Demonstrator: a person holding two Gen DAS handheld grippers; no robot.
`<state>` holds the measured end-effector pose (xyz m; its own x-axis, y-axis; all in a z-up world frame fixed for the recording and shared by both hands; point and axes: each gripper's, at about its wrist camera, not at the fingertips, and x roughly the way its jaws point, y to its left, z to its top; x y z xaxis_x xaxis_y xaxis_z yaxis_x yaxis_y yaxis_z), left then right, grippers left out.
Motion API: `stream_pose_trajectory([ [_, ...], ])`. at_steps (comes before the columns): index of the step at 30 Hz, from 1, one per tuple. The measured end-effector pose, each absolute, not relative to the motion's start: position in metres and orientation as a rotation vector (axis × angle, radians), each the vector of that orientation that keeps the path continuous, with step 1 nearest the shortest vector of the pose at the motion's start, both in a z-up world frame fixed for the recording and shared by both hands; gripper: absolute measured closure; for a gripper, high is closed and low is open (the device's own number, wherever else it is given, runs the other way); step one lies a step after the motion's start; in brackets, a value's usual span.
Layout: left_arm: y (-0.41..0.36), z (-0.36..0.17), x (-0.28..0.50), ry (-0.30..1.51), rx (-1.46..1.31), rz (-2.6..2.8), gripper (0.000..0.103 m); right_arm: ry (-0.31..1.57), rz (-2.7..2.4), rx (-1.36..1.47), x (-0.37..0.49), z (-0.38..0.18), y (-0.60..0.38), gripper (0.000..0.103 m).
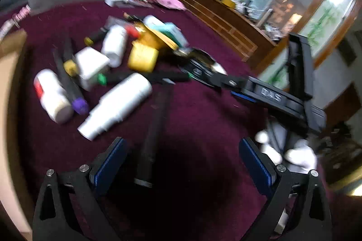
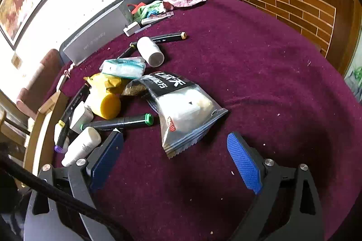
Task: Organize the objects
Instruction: 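Grasp the white spray bottle with the left gripper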
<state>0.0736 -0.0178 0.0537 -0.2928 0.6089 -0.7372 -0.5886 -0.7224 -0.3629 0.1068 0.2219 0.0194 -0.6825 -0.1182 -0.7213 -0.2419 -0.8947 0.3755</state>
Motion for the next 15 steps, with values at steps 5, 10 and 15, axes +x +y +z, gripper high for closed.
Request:
stream_pose_trajectory([
  [5, -0.019, 0.057, 0.062, 0.176, -1.168, 2.207, 0.014, 0.71, 2.736, -1.229, 0.107, 0.019, 0.224, 0.009],
  [10, -0.003, 0.048, 0.05, 0.39, -1.169, 2.184, 0.034, 0.745, 2.727, -1.23, 0.108, 0.018, 0.228, 0.009],
  [15, 0.018, 0.035, 0.037, 0.45, -1.223, 2.09, 0.065, 0.763, 2.722, -1.243, 0.107, 0.017, 0.229, 0.009],
])
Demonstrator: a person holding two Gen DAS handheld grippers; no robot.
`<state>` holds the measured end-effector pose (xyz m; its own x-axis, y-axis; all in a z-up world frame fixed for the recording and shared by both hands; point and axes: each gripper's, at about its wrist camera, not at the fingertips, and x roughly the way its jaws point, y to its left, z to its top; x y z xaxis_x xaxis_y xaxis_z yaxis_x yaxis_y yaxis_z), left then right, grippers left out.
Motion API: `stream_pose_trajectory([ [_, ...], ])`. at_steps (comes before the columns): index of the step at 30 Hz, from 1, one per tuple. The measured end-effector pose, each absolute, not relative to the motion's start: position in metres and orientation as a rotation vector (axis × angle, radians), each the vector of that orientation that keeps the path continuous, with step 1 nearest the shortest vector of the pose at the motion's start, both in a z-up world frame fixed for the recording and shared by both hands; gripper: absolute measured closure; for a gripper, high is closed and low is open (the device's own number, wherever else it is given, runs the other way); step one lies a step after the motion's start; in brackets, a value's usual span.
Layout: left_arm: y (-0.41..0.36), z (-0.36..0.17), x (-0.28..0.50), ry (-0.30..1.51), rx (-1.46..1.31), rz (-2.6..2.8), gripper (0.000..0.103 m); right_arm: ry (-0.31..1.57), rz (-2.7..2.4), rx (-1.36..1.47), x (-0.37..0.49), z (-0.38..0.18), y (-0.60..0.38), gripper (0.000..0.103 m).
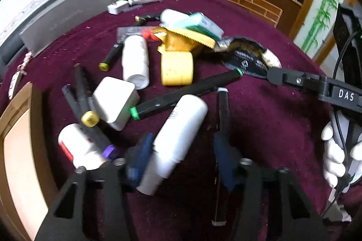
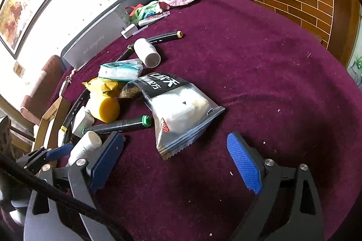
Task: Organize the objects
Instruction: 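Grasp the white spray bottle with the left gripper, then carry the spray bottle to the tray while the right gripper grasps a black marker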
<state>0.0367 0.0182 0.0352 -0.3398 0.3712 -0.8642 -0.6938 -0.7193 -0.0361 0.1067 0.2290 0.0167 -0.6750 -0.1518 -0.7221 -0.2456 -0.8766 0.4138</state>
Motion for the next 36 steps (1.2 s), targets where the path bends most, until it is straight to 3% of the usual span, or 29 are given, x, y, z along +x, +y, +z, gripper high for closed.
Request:
stream_pose_trajectory([
  [1, 0.022, 0.032, 0.038, 0.453, -1.237, 2.071, 0.07, 0.763, 2.722, -1.247, 0.106, 0.016, 0.229, 0.009],
  [10, 0.04, 0.028, 0.041, 0.45, -1.216, 2.125, 0.07, 0.755, 2.722, -1.255, 0.106, 0.015, 0.228, 0.009],
  [12, 0.036, 0.03, 0.039, 0.396, -1.225, 2.135, 0.078, 0.754, 2.72, -1.256, 0.105, 0.015, 0.228, 0.009],
  [28, -0.096, 0.104, 0.102, -0.164, -1.044, 2.334, 0.078, 0.572, 2.747, -1.282, 0.115, 0.035, 0.2, 0.009],
  [34, -0.122, 0.11, 0.107, -0.261, -0.997, 2.358, 0.078, 0.493, 2.798, -1.453, 0.109, 0.041, 0.147, 0.009],
  [36, -0.129, 0.111, 0.111, -0.275, -0.983, 2.371, 0.078, 0.475, 2.767, -1.503, 0.103, 0.034, 0.133, 0.018],
])
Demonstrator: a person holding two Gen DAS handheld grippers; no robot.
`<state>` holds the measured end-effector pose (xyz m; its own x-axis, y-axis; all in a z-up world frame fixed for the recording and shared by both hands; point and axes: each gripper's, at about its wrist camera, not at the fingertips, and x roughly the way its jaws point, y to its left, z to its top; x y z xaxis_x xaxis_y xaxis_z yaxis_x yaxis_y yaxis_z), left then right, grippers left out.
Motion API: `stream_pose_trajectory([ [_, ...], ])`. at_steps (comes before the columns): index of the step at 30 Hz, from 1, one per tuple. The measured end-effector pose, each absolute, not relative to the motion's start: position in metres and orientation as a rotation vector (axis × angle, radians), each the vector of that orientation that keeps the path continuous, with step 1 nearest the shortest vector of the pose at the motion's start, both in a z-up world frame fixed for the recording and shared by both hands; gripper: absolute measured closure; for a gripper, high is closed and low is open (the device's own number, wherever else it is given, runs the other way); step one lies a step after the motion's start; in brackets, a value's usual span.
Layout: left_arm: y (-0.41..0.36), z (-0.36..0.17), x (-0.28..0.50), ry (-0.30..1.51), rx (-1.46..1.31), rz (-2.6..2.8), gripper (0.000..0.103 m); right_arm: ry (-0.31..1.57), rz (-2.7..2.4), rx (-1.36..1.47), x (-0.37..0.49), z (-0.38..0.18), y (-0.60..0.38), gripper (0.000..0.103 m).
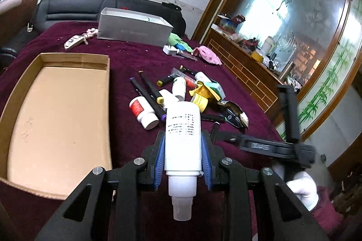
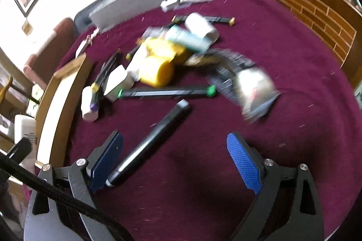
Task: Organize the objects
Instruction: 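Carry the spray bottle to the tray while the right gripper grasps a black marker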
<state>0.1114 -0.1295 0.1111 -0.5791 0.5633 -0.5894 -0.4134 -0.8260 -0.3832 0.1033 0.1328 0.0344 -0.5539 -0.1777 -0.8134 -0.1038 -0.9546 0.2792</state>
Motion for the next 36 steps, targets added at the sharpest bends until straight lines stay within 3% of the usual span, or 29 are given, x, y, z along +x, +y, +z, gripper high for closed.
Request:
stream_pose_trajectory([
  [3, -0.142, 0.112, 0.116, -0.288, -0.976, 2.397, 0.078, -0.423, -2.691, 1.555, 0.092, 0.025, 0.117, 0.033],
  [7, -0.16, 0.111, 0.121, -0.318, -0.96, 2.422, 0.078, -0.304, -2.758, 1.634, 0.081, 0.017, 0.097, 0.038],
  [10, -0.171, 0.111, 0.123, -0.34, -0.952, 2.443, 0.078, -0.179, -2.813, 1.659, 0.079, 0.017, 0.08, 0.049],
  [15, -0.191, 0.111, 0.124, -0.385, -0.935, 2.472, 0.078, -0.079, -2.83, 1.577, 0.087, 0.017, 0.068, 0.09],
  [27, -0.226, 0.144, 0.134, -0.434, -0.837, 2.526, 0.078, -0.444, -2.604, 1.343, 0.113, 0.066, 0.076, 0.09],
  [36, -0.237, 0.18, 0.11, -0.35, -0.762, 2.619, 0.078, -0.442, -2.438, 1.124, 0.11, 0.129, 0.022, 0.09],
])
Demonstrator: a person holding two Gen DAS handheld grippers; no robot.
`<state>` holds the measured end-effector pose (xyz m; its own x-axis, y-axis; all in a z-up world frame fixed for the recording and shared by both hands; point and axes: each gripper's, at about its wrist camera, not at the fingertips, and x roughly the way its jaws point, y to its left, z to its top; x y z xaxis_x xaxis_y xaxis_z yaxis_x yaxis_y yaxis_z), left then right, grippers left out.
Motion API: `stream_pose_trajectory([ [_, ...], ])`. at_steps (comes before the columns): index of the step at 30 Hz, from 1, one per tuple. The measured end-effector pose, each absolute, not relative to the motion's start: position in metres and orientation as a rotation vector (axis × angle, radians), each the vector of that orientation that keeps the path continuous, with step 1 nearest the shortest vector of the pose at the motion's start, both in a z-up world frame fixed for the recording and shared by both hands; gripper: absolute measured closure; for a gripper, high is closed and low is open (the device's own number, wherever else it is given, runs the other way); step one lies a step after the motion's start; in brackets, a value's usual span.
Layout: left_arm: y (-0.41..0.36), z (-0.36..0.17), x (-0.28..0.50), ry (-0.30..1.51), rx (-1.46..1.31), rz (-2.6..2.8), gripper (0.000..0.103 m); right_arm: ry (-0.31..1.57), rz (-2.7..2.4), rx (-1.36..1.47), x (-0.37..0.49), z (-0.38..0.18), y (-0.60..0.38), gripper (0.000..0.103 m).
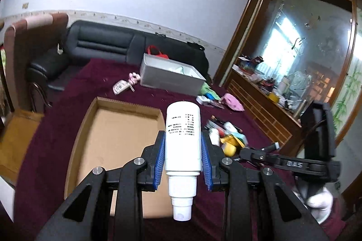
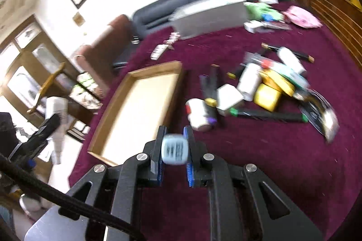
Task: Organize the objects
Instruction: 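Carry the spray bottle to the tray while the right gripper grasps a black marker, then release the bottle and the black marker into the tray with both grippers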
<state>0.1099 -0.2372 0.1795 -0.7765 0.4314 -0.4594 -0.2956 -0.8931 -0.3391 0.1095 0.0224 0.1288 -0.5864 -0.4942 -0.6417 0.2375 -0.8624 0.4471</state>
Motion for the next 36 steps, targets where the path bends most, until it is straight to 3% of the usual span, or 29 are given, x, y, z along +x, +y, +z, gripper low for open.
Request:
stream_pose_trajectory([
  [7, -0.246, 0.167, 0.047, -0.335, -0.88, 2.628, 0.078, -0.401, -2.286, 1.19, 0.065, 0.129, -0.027, 0.09],
  [20, -0.239, 0.086, -0.051, -0.295, -1.197, 2.635, 0.078, -0.335, -2.239, 1.447, -0.041, 0.07, -0.078, 0.089],
  [36, -0.239, 0.039, -0.124, -0.414, -1.382, 2.615, 0.078, -0.29, -2.24, 1.581, -0.103, 0.024, -0.092, 0.09],
])
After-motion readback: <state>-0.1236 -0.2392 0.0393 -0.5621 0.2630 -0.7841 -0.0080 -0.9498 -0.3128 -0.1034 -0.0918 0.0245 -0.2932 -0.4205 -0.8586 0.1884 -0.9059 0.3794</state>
